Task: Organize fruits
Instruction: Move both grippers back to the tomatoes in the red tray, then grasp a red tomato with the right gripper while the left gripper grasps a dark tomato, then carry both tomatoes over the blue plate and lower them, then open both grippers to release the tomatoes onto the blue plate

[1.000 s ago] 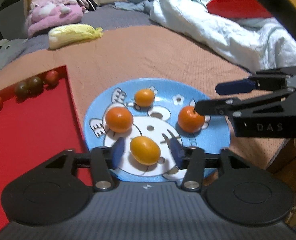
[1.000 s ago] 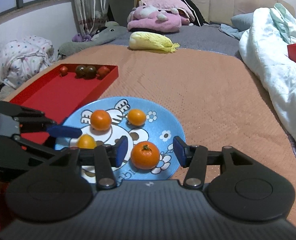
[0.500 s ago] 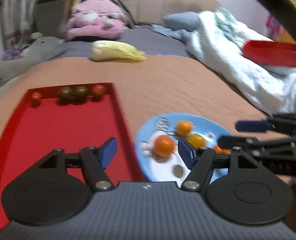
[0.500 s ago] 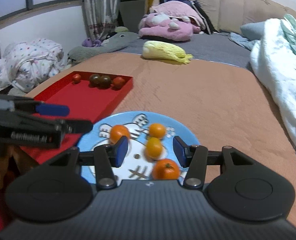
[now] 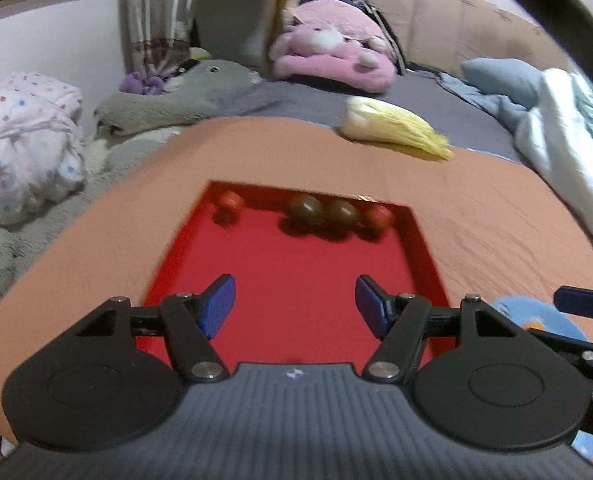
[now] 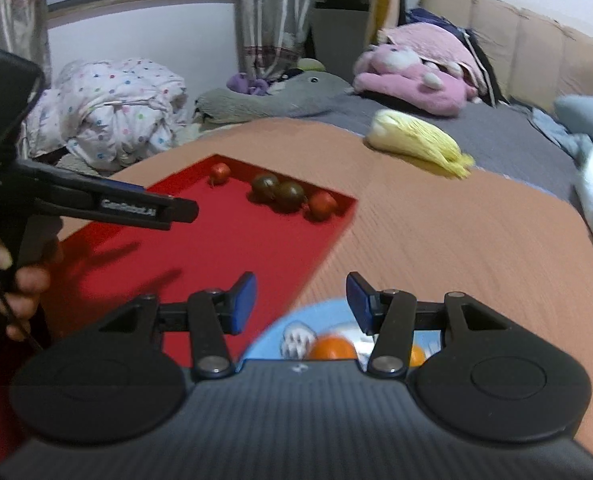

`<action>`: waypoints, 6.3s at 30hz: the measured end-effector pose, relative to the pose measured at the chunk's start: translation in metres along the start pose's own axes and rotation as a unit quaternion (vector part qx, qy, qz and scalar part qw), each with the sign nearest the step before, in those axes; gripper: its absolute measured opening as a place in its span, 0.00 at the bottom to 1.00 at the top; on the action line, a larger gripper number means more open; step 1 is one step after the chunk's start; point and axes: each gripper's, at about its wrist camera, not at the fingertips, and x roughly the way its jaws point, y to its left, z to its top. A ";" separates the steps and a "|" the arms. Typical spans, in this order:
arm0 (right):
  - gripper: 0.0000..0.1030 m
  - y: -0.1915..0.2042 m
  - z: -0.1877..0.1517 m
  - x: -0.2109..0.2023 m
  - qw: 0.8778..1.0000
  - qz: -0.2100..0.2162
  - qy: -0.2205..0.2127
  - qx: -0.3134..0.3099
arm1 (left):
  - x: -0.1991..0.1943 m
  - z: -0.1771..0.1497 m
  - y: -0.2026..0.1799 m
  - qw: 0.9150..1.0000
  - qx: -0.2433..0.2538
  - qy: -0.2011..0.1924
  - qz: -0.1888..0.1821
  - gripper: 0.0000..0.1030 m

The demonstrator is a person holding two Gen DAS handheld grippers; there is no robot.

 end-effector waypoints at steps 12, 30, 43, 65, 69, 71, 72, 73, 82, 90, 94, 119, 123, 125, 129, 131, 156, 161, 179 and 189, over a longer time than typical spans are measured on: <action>0.50 0.006 0.054 0.098 0.998 -0.006 0.046 -0.045 | 0.068 0.038 0.014 1.000 -0.024 0.018 0.005 0.69; 0.43 -0.008 0.066 0.205 0.991 -0.030 0.127 -0.041 | 0.128 0.054 0.053 0.993 -0.091 0.073 0.001 0.69; 0.35 -0.005 0.064 0.188 0.993 -0.030 0.109 -0.043 | 0.135 0.051 0.031 0.995 -0.052 0.073 -0.037 0.69; 0.35 0.017 0.027 0.046 0.997 0.047 0.068 0.007 | 0.180 0.054 0.009 0.994 0.023 0.081 -0.066 0.61; 0.35 0.018 0.026 0.045 0.996 0.048 0.070 0.011 | 0.185 0.054 0.007 0.994 0.034 0.075 -0.067 0.61; 0.35 0.021 0.025 0.044 0.996 0.049 0.070 0.012 | 0.187 0.055 0.008 0.994 0.034 0.072 -0.069 0.61; 0.35 0.022 0.025 0.044 0.996 0.049 0.071 0.013 | 0.188 0.055 0.008 0.994 0.033 0.071 -0.070 0.61; 0.35 0.022 0.024 0.044 0.996 0.049 0.071 0.012 | 0.188 0.056 0.008 0.994 0.033 0.070 -0.070 0.58; 0.35 0.027 0.024 0.036 0.996 0.050 0.067 0.008 | 0.184 0.056 0.010 0.994 0.016 0.077 -0.070 0.45; 0.35 0.018 0.023 0.016 0.998 0.043 0.054 0.013 | 0.161 0.049 0.012 0.995 -0.015 0.088 -0.042 0.45; 0.35 0.016 0.021 0.003 0.998 0.042 0.047 0.017 | 0.140 0.043 0.009 0.995 -0.031 0.083 -0.042 0.45; 0.35 0.019 0.007 -0.058 0.999 0.032 0.018 0.023 | 0.034 0.003 -0.004 0.998 -0.017 0.054 -0.030 0.45; 0.35 0.020 0.006 -0.064 0.999 0.033 0.014 0.020 | 0.019 -0.004 -0.003 0.998 -0.019 0.048 -0.028 0.45; 0.35 0.020 0.005 -0.068 0.999 0.032 0.012 0.020 | 0.012 -0.006 -0.004 0.999 -0.018 0.042 -0.027 0.45; 0.35 0.016 0.002 -0.076 0.999 0.027 0.007 0.022 | 0.000 -0.009 -0.009 0.999 -0.010 0.030 -0.028 0.45; 0.35 0.013 -0.001 -0.081 0.999 0.022 0.005 0.023 | -0.006 -0.011 -0.014 0.999 -0.004 0.022 -0.032 0.45; 0.35 -0.068 -0.077 -0.110 0.992 -0.072 0.053 0.086 | -0.034 -0.074 -0.129 0.976 0.109 0.044 -0.184 0.45; 0.35 -0.055 -0.070 -0.097 0.995 -0.051 0.050 0.076 | -0.027 -0.081 -0.138 0.971 0.145 0.054 -0.183 0.45; 0.35 -0.053 -0.067 -0.081 0.994 -0.040 0.054 0.084 | -0.013 -0.088 -0.146 0.965 0.172 0.080 -0.180 0.46; 0.35 -0.050 -0.069 -0.073 0.994 -0.035 0.057 0.089 | -0.022 -0.082 -0.138 0.969 0.148 0.065 -0.188 0.60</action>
